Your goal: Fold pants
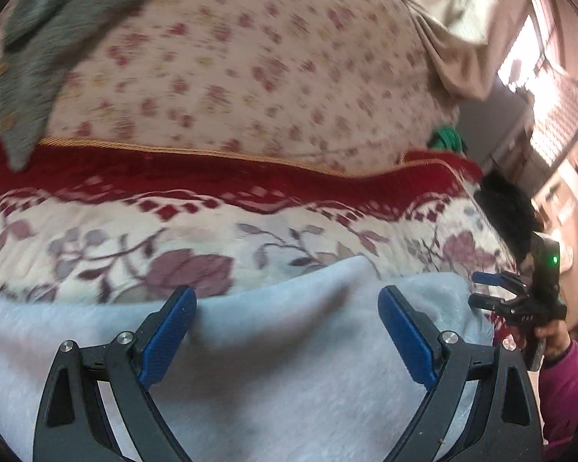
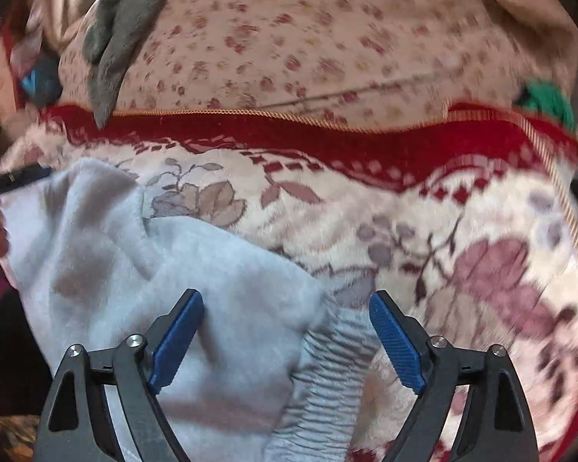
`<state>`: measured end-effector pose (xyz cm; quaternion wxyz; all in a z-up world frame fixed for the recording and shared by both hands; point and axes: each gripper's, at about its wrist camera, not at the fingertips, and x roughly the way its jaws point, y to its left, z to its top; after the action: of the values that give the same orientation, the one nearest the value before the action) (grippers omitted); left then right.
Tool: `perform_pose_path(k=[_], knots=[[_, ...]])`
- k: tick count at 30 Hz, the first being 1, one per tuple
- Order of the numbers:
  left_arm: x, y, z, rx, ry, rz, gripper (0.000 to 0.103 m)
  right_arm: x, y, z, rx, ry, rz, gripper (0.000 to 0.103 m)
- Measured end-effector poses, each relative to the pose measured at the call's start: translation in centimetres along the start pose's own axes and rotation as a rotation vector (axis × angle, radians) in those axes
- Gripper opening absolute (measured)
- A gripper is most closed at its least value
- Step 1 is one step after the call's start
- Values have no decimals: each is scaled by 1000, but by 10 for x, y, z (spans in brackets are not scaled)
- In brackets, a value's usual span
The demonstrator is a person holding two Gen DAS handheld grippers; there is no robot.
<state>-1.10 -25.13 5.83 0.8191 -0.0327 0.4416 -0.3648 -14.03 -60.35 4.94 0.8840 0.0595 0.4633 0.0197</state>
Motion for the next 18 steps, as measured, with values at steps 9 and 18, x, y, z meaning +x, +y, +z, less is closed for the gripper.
perform_pose_path(k=[9,18], knots=[[60,-36,7,113,197,3,95,23,-10,-15,53,-6,156,71],[72,-46,9,174,230,32,95,22,-51,-24,176,12,227,98]])
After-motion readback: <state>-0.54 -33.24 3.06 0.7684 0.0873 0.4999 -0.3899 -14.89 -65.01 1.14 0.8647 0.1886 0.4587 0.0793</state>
